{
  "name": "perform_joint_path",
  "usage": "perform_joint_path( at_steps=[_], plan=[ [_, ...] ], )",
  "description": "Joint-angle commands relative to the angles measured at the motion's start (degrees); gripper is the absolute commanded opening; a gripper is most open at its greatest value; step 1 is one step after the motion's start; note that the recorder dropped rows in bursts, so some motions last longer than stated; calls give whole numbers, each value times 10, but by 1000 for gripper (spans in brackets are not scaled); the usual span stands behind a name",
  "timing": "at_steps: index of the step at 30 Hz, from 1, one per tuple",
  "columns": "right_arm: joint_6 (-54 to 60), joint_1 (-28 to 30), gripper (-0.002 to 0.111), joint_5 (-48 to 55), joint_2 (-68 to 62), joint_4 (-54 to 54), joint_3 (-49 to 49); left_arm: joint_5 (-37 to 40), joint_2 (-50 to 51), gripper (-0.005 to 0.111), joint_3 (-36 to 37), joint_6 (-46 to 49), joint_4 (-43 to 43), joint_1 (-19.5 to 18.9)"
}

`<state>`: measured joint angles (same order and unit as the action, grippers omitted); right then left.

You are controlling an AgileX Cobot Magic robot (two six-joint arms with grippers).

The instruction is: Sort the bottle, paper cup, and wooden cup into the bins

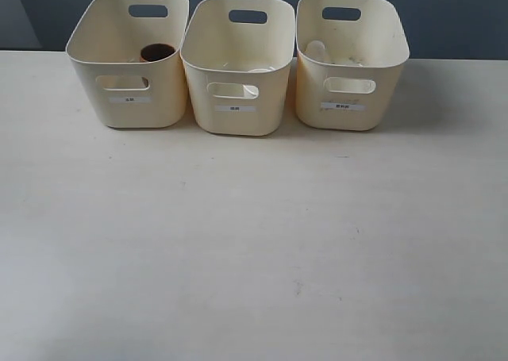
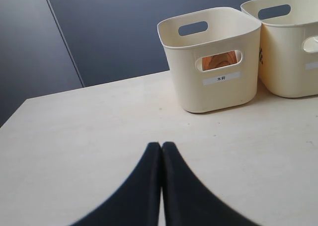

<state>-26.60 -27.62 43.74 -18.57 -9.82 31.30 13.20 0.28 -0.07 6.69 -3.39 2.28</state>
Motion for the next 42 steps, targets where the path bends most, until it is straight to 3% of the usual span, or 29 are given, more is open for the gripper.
perform_joint_path(
  at_steps=[1,9,17,27,42],
  plan=[
    [0,3,-1,-67,4,28,-18,-2,-3,0,1,-1,-4,2],
    [3,3,-1,-294,4,-19,-169,-2,-3,0,1,-1,-4,2],
    [3,3,-1,-354,4,-96,-235,-3,-3,0,1,-1,-4,2],
    [4,3,-1,-474,23,-107,-313,-3,-3,0,1,-1,-4,2],
    [11,3,-1,-352,180,-107,-313,-3,-3,0,1,-1,-4,2]
  ],
)
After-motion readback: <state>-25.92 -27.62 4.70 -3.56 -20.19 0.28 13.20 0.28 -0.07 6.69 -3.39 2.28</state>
